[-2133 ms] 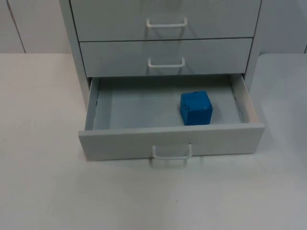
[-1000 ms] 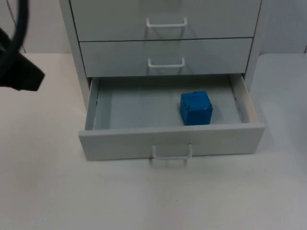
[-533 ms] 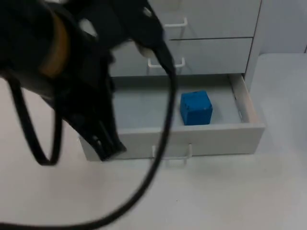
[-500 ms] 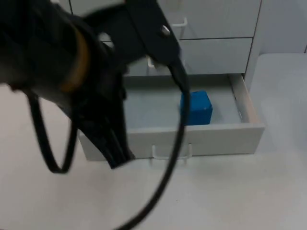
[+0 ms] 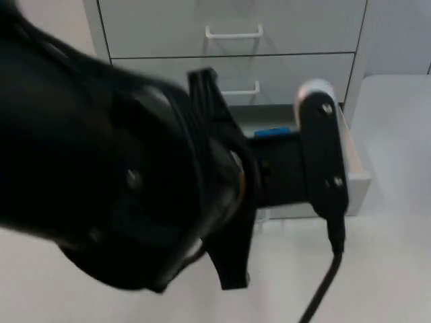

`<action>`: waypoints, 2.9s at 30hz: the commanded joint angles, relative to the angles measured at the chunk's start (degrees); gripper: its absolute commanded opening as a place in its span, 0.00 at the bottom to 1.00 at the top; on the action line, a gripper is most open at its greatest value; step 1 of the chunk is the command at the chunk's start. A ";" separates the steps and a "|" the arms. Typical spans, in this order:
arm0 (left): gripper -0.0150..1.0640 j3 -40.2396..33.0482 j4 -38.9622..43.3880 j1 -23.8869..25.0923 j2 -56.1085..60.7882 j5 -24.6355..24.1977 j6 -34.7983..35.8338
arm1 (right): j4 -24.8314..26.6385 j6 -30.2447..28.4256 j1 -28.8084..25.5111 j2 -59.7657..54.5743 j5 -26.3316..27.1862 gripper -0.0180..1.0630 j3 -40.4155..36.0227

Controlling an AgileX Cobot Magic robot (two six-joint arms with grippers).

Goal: Open the drawer with the left hand, place the block into the drawer with the right hand, then close the drawer with the left hand.

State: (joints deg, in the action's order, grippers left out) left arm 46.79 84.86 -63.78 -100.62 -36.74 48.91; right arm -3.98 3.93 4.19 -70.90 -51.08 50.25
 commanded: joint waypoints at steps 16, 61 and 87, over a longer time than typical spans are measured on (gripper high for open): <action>0.01 0.45 15.09 -0.19 -14.33 -2.93 18.00 | -0.33 -0.12 -0.40 0.53 0.90 0.71 -0.17; 0.01 10.23 15.09 9.22 -21.46 -3.92 22.85 | 0.06 0.11 -0.40 0.53 1.57 0.71 -0.17; 0.01 25.90 15.09 19.82 -29.14 -4.59 22.83 | 0.84 0.11 -0.40 0.53 2.45 0.71 -0.17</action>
State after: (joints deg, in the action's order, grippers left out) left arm 71.57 99.87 -45.06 -129.45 -39.02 71.47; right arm -3.39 4.30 4.19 -70.90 -49.34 50.25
